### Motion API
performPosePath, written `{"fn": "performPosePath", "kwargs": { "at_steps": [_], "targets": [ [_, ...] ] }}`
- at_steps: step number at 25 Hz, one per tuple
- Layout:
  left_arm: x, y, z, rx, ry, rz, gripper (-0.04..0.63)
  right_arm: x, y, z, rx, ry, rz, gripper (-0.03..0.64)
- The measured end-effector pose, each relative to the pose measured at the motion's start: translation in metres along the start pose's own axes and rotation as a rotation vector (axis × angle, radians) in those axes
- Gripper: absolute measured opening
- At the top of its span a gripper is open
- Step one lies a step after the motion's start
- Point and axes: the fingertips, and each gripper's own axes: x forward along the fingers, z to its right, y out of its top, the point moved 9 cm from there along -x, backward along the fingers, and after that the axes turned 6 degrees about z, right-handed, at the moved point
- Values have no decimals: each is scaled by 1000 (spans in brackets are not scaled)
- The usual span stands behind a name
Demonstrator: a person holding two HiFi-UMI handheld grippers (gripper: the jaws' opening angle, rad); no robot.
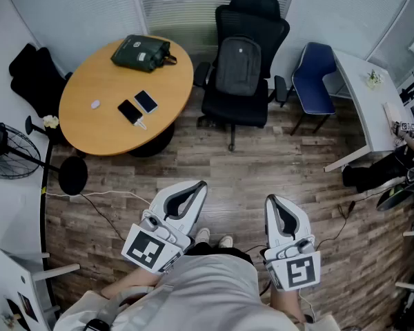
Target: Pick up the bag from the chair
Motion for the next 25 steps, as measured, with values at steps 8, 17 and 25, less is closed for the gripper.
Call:
{"fn": "performPosePath", "kwargs": {
  "at_steps": [8,17,25],
  "targets": [
    [-32,7,15,-2,3,7,5,-19,14,-29,-17,6,7,3],
    [-46,14,1,3,1,37,5,-12,16,-43,-9,-11,33,3],
    [-27,4,-15,-9,-5,19,5,10,9,-29,0,11,26,3]
  ]
}}
